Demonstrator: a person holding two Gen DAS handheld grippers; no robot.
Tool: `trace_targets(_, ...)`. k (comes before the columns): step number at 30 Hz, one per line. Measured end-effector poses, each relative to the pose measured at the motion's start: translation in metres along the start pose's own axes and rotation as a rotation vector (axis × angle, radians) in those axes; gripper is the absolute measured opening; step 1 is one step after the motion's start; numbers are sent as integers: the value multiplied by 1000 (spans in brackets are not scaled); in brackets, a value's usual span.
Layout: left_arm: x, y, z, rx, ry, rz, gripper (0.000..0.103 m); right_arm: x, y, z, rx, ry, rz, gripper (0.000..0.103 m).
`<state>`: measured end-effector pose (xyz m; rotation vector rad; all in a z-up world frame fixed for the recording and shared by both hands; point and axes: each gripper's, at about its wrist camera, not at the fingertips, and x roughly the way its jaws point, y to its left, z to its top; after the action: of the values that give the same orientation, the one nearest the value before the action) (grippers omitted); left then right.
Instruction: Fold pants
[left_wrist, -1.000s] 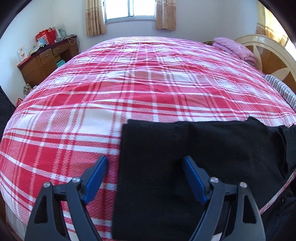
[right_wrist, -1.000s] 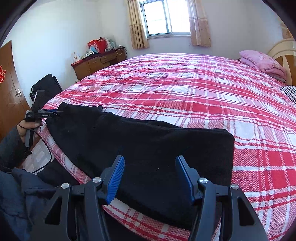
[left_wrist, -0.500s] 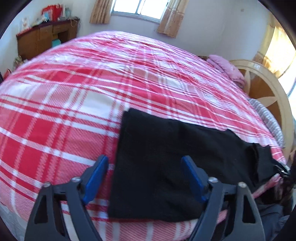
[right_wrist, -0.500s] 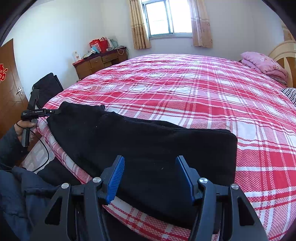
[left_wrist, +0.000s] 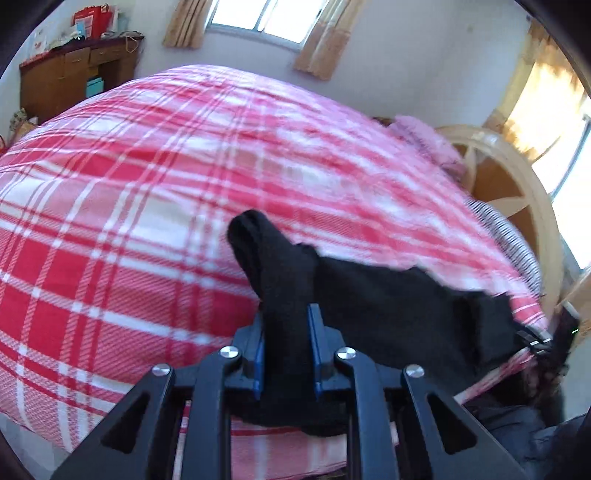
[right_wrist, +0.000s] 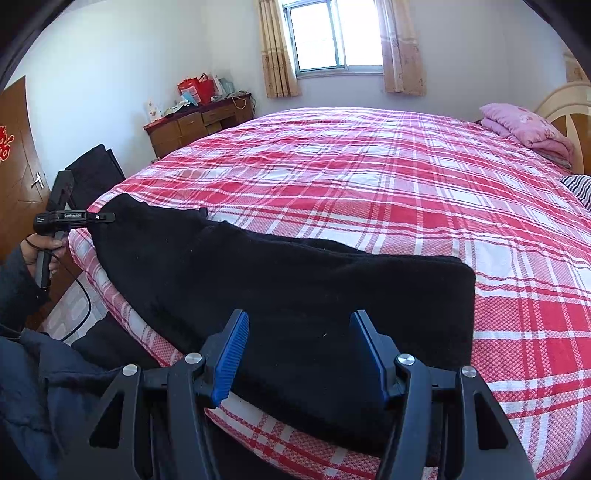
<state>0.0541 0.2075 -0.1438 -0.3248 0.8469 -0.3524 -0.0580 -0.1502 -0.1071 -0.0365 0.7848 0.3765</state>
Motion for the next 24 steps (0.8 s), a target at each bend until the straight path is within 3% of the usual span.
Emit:
trace_targets(3, -12, -14, 7, -19, -33, -102, 19, -2, -4, 1, 12, -6, -10, 59)
trace_targets(9, -23, -72, 21, 38, -68, -261, 19, -13, -15, 9, 52, -46, -37, 59)
trace_targets(19, 0, -170, 38, 187, -9, -438, 19, -35, -49, 19, 161, -107, -74, 59)
trace_targets(24, 13, -226, 40, 287, 51, -471, 19, -43, -62, 22, 195, -130, -106, 59)
